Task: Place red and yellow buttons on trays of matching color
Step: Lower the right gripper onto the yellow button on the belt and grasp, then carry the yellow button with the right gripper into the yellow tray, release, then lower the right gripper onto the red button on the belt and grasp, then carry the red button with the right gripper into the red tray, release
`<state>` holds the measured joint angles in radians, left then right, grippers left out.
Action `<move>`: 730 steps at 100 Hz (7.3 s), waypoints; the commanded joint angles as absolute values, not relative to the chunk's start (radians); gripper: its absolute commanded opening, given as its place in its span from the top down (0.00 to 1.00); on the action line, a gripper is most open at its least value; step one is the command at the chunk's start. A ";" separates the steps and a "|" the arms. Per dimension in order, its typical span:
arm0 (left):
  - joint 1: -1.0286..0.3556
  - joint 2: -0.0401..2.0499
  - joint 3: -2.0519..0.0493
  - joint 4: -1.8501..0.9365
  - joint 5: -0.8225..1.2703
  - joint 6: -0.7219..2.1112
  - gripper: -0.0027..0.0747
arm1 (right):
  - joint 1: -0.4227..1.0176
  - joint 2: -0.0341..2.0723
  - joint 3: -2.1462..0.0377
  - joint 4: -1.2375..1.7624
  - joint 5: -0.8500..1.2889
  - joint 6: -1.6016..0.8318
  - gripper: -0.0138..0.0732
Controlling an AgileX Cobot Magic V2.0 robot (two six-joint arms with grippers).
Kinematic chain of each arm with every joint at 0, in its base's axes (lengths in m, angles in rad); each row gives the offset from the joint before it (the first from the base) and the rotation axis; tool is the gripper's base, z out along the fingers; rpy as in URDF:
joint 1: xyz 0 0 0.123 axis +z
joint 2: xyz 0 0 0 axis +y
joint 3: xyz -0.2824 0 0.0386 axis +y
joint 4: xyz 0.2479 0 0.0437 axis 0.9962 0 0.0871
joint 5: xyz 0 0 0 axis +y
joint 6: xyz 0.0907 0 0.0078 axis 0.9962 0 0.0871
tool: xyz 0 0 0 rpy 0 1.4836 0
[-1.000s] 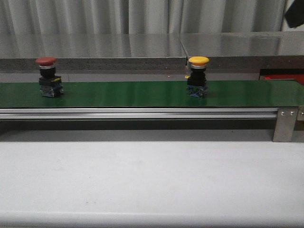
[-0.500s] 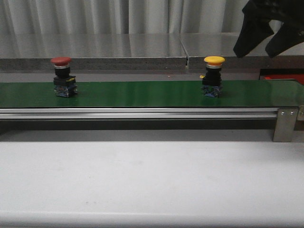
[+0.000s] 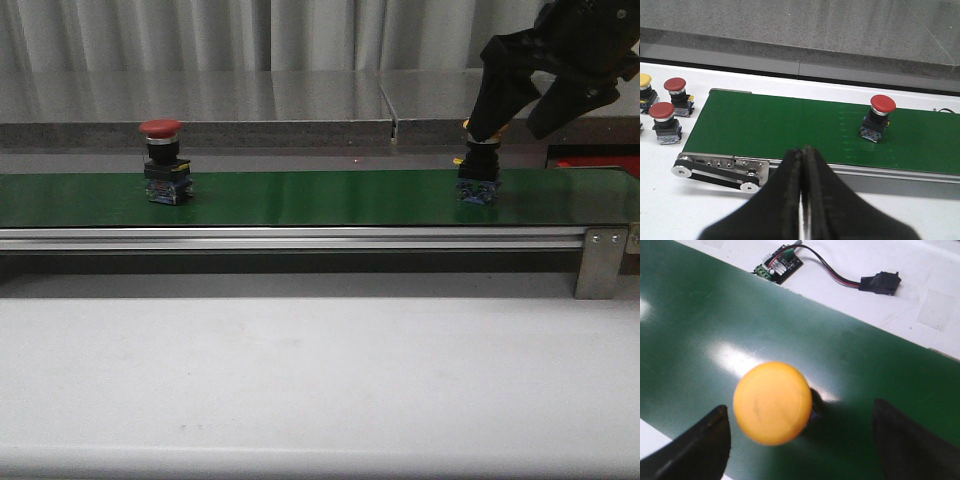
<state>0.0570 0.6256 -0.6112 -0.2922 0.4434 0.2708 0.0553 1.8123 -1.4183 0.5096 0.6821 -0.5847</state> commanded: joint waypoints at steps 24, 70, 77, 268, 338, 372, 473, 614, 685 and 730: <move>0.050 0.627 -0.636 -0.306 0.368 0.270 0.99 | 0.055 1.845 -1.512 0.519 0.659 -0.613 0.30; 0.050 0.627 -0.636 -0.306 0.368 0.270 0.99 | -0.008 1.747 -1.504 0.453 0.812 -0.495 0.71; 0.050 0.627 -0.636 -0.306 0.368 0.270 0.99 | -0.036 1.690 -1.463 0.435 0.804 -0.474 0.71; 0.050 0.627 -0.636 -0.306 0.368 0.270 0.99 | -0.410 1.395 -0.967 0.448 0.576 -0.358 0.21; 0.050 0.627 -0.636 -0.306 0.368 0.270 0.99 | 0.103 1.597 -1.338 0.451 0.657 -0.440 0.21; 0.050 0.627 -0.636 -0.306 0.368 0.270 0.99 | 0.193 1.805 -1.528 0.436 0.700 -0.442 0.21; 0.050 0.627 -0.636 -0.306 0.368 0.270 0.99 | -0.087 1.809 -1.743 0.354 0.859 -0.395 0.73; 0.050 0.627 -0.636 -0.306 0.368 0.270 0.99 | -0.461 2.223 -1.958 0.417 0.710 -0.374 0.73; 0.050 0.627 -0.636 -0.306 0.368 0.270 0.99 | -0.462 2.210 -2.171 0.457 0.896 -0.373 0.27; 0.050 0.627 -0.636 -0.306 0.368 0.270 0.99 | -0.367 1.989 -2.178 0.460 0.971 -0.374 0.28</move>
